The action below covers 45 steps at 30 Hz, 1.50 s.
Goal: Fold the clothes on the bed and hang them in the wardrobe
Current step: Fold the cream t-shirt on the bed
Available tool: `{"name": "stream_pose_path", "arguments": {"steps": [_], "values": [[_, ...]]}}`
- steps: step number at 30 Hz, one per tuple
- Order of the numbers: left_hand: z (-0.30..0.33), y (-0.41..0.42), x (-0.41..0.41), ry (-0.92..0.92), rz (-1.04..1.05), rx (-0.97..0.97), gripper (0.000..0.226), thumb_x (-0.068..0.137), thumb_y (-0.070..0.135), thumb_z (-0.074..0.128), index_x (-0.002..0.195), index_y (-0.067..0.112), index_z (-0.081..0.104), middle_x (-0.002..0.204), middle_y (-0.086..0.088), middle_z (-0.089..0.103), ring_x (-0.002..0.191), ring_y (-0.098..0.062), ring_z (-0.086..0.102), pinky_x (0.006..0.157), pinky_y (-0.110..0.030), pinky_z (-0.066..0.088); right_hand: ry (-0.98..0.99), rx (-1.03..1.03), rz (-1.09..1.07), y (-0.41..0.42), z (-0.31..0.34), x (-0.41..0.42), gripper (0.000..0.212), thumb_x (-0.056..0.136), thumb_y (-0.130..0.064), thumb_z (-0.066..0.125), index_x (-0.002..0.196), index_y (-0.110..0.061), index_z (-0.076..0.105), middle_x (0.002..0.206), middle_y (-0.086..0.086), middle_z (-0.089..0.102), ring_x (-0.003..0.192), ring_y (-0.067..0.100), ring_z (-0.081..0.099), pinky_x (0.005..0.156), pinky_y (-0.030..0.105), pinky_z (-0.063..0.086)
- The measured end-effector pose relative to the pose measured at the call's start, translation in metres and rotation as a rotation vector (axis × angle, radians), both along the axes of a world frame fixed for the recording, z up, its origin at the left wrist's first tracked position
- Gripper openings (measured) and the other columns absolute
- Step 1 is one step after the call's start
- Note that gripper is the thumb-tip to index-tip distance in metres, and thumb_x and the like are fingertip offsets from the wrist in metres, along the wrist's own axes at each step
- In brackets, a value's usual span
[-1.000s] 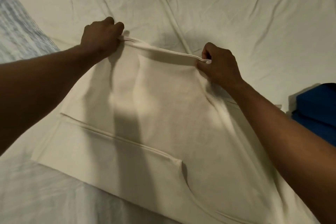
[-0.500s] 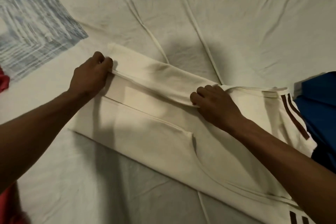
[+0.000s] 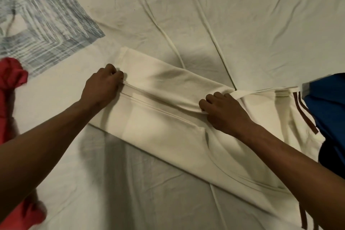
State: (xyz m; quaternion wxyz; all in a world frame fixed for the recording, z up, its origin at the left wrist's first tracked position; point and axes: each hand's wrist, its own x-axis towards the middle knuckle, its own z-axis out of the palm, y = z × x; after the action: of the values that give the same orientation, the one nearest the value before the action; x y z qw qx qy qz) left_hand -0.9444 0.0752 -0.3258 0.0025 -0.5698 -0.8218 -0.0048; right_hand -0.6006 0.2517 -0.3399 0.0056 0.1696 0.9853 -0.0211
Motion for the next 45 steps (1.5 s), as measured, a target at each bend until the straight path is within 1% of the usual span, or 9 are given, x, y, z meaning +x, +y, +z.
{"name": "stream_pose_path", "arguments": {"steps": [4, 7, 12, 17, 21, 26, 35, 39, 45], "values": [[-0.003, -0.005, -0.003, -0.039, 0.075, -0.005, 0.022, 0.088, 0.007, 0.063, 0.109, 0.01, 0.065, 0.117, -0.015, 0.057, 0.091, -0.043, 0.057, 0.067, -0.048, 0.049, -0.046, -0.012, -0.004, -0.007, -0.001, 0.002, 0.027, 0.065, -0.014, 0.067, 0.09, -0.015, 0.056, 0.076, 0.002, 0.054, 0.068, 0.027, 0.049, 0.058, 0.034, 0.033], [-0.001, -0.006, 0.003, -0.012, 0.15, -0.023, 0.026, 0.085, 0.008, 0.061, 0.11, 0.01, 0.068, 0.124, -0.015, 0.059, 0.106, -0.044, 0.054, 0.082, -0.053, 0.044, -0.059, -0.015, -0.021, -0.012, 0.0, 0.004, 0.025, 0.074, -0.034, 0.047, 0.089, -0.016, 0.055, 0.076, 0.0, 0.052, 0.069, 0.024, 0.045, 0.062, 0.034, 0.029], [0.005, -0.005, 0.028, 0.028, 0.117, 0.108, 0.032, 0.083, 0.017, 0.056, 0.112, 0.009, 0.065, 0.13, -0.013, 0.06, 0.129, -0.039, 0.045, 0.091, -0.052, 0.038, 0.024, 0.034, -0.102, -0.019, 0.001, 0.004, 0.021, 0.08, -0.031, 0.044, 0.08, -0.013, 0.055, 0.072, 0.002, 0.051, 0.068, 0.026, 0.047, 0.062, 0.034, 0.026], [-0.004, 0.002, 0.081, -0.117, -0.067, 0.059, 0.042, 0.085, 0.033, 0.041, 0.116, 0.016, 0.063, 0.123, -0.007, 0.061, 0.108, -0.036, 0.058, 0.082, -0.046, 0.046, 0.039, -0.033, -0.172, -0.024, -0.002, 0.006, 0.014, 0.076, -0.018, 0.066, 0.083, -0.01, 0.058, 0.075, 0.005, 0.055, 0.07, 0.03, 0.051, 0.059, 0.034, 0.027], [-0.008, 0.005, 0.107, -0.12, 0.07, 0.105, 0.034, 0.082, 0.03, 0.046, 0.108, 0.017, 0.064, 0.115, -0.005, 0.063, 0.105, -0.035, 0.057, 0.081, -0.046, 0.041, 0.1, -0.124, -0.266, -0.027, 0.005, 0.016, 0.013, 0.079, -0.015, 0.064, 0.092, -0.011, 0.061, 0.083, 0.007, 0.059, 0.076, 0.031, 0.055, 0.061, 0.036, 0.04], [-0.001, 0.031, 0.162, -0.167, -0.094, 0.171, 0.024, 0.082, 0.017, 0.062, 0.106, 0.016, 0.065, 0.111, -0.005, 0.063, 0.104, -0.036, 0.057, 0.079, -0.045, 0.041, 0.16, 0.0, -0.514, -0.008, 0.028, 0.051, 0.026, 0.083, -0.017, 0.062, 0.109, -0.011, 0.063, 0.102, 0.012, 0.062, 0.09, 0.035, 0.058, 0.069, 0.045, 0.049], [0.008, 0.121, 0.279, -0.286, -0.255, 0.124, 0.042, 0.087, 0.028, 0.066, 0.123, 0.011, 0.055, 0.114, -0.014, 0.054, 0.098, -0.036, 0.054, 0.073, -0.045, 0.048, -0.069, 0.153, -0.849, 0.077, 0.035, 0.13, 0.062, 0.079, -0.005, 0.062, 0.138, -0.006, 0.043, 0.14, 0.023, 0.046, 0.118, 0.042, 0.046, 0.09, 0.051, 0.036], [0.002, 0.152, 0.299, -0.343, -0.189, 0.007, 0.048, 0.088, 0.033, 0.063, 0.127, 0.012, 0.045, 0.117, -0.011, 0.047, 0.1, -0.031, 0.053, 0.07, -0.041, 0.046, -0.091, 0.074, -0.957, 0.094, 0.036, 0.149, 0.039, 0.087, -0.014, 0.061, 0.123, -0.005, 0.051, 0.122, 0.019, 0.056, 0.115, 0.037, 0.044, 0.091, 0.047, 0.033], [-0.001, 0.167, 0.303, -0.38, -0.101, 0.019, 0.021, 0.094, 0.02, 0.048, 0.114, 0.014, 0.045, 0.105, -0.011, 0.056, 0.085, -0.039, 0.058, 0.066, -0.044, 0.045, 0.141, -0.275, -0.986, 0.108, 0.064, 0.175, 0.026, 0.083, -0.005, 0.052, 0.105, -0.015, 0.06, 0.116, 0.013, 0.056, 0.112, 0.035, 0.049, 0.086, 0.042, 0.038]]}}
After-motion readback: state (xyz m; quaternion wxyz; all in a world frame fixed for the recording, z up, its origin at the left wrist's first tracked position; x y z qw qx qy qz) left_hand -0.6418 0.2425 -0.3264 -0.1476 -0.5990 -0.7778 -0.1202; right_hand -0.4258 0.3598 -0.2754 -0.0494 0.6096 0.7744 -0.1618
